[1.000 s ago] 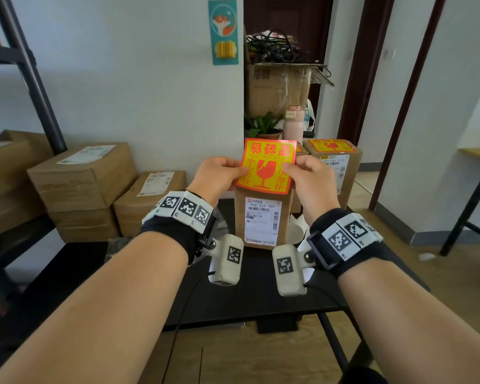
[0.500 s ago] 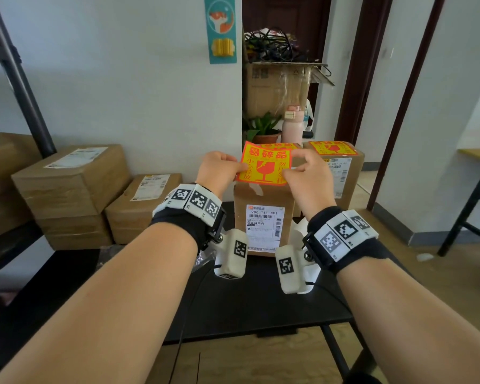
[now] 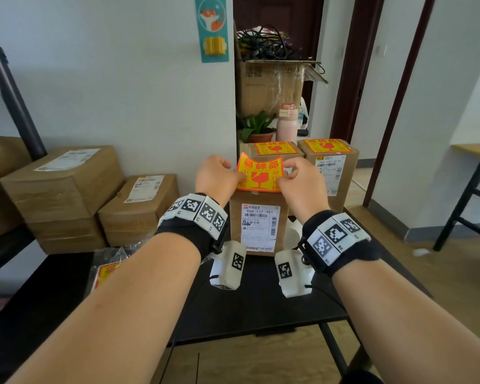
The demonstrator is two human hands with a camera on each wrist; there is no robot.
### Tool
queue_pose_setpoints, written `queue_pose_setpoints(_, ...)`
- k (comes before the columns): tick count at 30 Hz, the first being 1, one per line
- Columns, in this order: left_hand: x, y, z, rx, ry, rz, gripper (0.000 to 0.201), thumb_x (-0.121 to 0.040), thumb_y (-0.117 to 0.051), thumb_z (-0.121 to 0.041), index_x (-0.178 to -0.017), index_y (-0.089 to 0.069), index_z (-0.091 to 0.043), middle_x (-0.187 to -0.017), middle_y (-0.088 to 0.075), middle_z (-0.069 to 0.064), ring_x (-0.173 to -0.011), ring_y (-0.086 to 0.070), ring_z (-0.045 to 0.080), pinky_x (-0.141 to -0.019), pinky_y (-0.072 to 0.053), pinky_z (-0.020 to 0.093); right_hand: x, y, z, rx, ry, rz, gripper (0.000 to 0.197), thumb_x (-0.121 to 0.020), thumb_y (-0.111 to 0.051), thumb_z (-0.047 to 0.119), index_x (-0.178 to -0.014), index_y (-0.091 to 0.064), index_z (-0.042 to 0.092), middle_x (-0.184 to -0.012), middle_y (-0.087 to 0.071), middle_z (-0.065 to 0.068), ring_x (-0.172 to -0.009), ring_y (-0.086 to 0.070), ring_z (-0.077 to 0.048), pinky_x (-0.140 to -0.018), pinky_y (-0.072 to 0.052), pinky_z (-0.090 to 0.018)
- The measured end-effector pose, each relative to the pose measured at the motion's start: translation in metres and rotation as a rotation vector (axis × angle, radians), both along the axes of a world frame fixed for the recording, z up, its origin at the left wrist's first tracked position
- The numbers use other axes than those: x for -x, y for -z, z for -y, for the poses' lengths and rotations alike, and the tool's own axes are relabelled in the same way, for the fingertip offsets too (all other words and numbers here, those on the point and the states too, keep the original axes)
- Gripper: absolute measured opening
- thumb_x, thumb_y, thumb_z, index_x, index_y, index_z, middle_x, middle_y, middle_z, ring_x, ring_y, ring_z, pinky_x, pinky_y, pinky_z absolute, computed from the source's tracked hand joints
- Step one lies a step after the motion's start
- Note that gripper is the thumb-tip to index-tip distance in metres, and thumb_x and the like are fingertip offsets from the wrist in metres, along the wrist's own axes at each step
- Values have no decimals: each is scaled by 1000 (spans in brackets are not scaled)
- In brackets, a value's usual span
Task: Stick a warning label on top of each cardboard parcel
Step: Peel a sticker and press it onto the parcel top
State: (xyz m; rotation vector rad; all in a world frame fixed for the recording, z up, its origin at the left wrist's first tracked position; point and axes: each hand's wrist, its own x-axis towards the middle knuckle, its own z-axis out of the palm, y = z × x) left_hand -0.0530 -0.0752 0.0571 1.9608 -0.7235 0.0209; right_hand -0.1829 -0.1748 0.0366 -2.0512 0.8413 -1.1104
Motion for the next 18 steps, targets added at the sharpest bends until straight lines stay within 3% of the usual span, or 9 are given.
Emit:
queue_pose_setpoints(3,3,3,0,-30,-10,81,42,-79,-75,-34,-113,-56,-17,-95,-55,-5,-86,-54,14,-71,-42,27,0,2,0,47,14,-23,34,-90,-59,16,-123,-58,19,-97,-65,-1,-88,-61,-14,-64,-44,-21)
queue_pose_setpoints(6,7,6,1,-41,-5,132,41,-80,-73,-33,-113,-55,-18,-96,-64,-2,-89,-61,19,-74,-48,30,0,3,-2,86,32,-40,33,-91,-59,16,-123,-58,18,-95,-64,0,-80,-58,-10,-57,-37,-16)
queue_pose_setpoints(10,12,9,0,-64,-10,226,38,-84,-69,-33,-115,-53,-19,-92,-66,-4,-90,-64,21,-77,-52,34,1,3,-4,118,44,-52,32,-92,-58,17,-124,-58,17,-97,-66,-2,-84,-57,-11,-68,-39,-22)
queue_pose_setpoints(15,14,11,0,-65,-12,283,38,-86,-67,-33,-119,-53,-19,-91,-63,-6,-90,-64,20,-72,-48,30,1,3,-5,148,56,-70,31,-93,-58,16,-124,-57,16,-96,-65,-3,-86,-58,-13,-69,-38,-23)
queue_pose_setpoints(18,14,12,-1,-63,-6,300,37,-86,-67,-32,-119,-53,-20,-94,-66,-4,-90,-64,20,-74,-50,32,1,4,-7,154,52,-63,32,-92,-58,16,-124,-57,17,-99,-65,-3,-90,-62,-16,-72,-47,-28)
